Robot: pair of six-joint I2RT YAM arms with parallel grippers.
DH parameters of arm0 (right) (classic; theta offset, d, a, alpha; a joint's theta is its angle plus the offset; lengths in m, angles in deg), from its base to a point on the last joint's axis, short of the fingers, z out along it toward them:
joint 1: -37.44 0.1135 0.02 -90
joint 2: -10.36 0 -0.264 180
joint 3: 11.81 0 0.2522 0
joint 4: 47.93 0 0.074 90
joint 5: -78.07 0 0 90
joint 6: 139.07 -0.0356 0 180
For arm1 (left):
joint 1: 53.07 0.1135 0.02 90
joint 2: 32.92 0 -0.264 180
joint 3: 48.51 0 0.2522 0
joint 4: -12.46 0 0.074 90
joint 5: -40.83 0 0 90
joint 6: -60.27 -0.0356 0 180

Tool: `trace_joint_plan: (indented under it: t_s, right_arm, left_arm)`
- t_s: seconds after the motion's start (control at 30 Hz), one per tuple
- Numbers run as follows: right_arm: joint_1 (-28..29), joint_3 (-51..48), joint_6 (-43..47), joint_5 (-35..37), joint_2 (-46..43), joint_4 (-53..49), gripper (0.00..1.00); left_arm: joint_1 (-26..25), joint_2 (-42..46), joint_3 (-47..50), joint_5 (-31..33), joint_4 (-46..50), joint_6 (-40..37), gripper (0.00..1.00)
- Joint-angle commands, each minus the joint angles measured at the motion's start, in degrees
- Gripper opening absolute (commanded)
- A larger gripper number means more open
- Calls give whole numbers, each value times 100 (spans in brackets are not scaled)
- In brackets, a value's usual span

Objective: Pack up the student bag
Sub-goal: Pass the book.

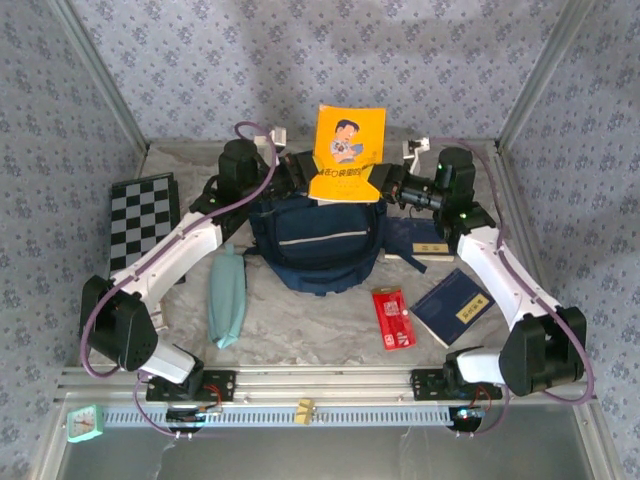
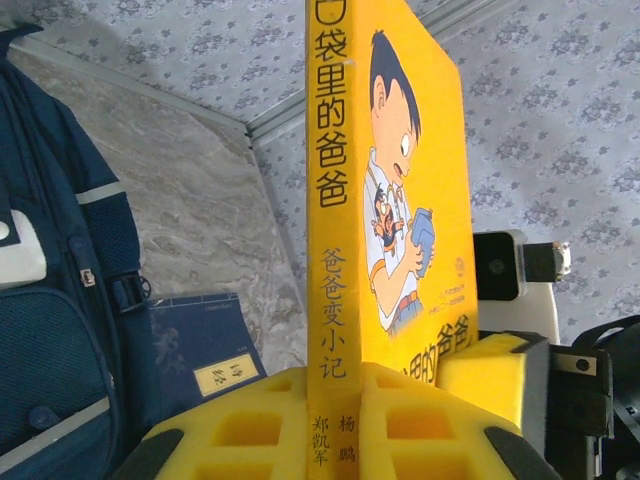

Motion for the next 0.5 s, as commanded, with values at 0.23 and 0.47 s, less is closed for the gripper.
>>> trace_joint_plan:
  t_s: [0.23, 0.47]
  right_arm:
    - [-61, 373, 1079, 331, -272, -1247, 0]
    - [-320, 136, 1624, 845, -780, -2426, 0]
  left_arm:
    - [-41, 348, -115, -18, 323, -714, 22]
    - [-81, 755, 77, 792, 1919, -2617, 60]
